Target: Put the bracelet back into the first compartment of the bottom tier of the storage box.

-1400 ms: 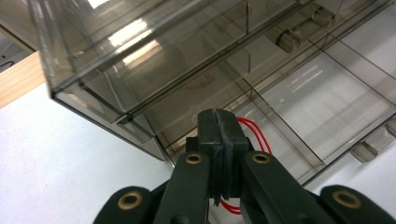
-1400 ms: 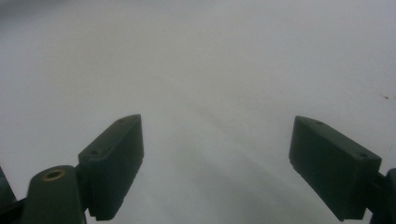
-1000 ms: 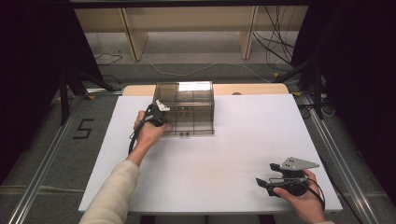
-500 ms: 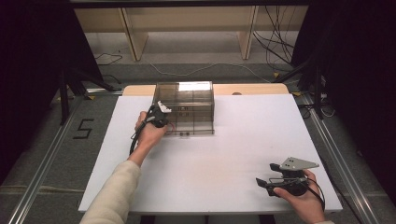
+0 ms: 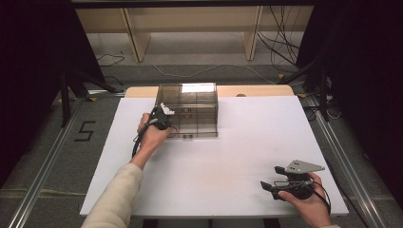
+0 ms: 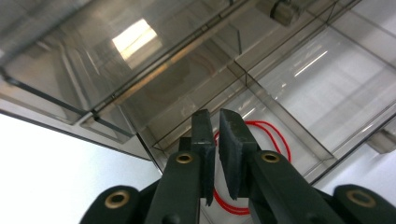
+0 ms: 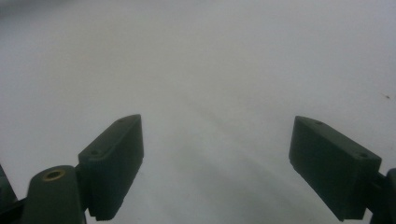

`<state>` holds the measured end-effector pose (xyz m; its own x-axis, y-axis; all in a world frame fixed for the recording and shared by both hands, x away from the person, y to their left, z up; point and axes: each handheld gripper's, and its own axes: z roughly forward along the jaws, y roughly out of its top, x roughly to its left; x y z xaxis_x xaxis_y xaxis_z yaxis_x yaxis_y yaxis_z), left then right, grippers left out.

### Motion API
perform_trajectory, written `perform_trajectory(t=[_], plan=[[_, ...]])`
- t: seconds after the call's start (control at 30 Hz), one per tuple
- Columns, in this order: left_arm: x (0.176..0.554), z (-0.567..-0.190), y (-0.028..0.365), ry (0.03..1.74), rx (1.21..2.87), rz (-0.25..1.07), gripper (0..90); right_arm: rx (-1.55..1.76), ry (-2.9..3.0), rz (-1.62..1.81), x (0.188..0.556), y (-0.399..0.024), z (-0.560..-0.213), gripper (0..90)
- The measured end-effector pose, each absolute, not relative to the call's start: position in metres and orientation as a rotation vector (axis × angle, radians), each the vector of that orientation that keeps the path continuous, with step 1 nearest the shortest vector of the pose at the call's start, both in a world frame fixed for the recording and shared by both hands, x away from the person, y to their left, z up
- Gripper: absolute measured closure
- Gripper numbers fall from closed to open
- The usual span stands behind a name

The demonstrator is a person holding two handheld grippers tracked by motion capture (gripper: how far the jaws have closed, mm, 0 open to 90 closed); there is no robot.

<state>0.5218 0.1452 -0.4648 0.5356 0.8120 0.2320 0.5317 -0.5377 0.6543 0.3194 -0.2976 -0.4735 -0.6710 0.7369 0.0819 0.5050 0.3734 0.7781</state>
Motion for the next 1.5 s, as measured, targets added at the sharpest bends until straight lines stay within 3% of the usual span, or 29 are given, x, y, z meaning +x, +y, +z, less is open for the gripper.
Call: perform_trajectory(t=[0.3,0.57,0.83,1.5], plan=[[0.518,-0.455,0.15,1.102,2.186,0.715,72.3,1.103,2.358,1.18,0.319,-0.298,-0.473,18.4],[0.51,-0.442,0.156,1.133,2.106,0.721,52.0,1.106,2.351,1.191,0.318,-0.298,-0.473,18.4],[0.499,-0.43,0.16,1.132,2.054,0.644,35.2,1.107,2.349,1.194,0.318,-0.298,-0.472,18.3],[0.438,-0.415,0.156,1.0,1.982,0.49,20.8,1.105,2.349,1.196,0.318,-0.298,-0.472,18.3]])
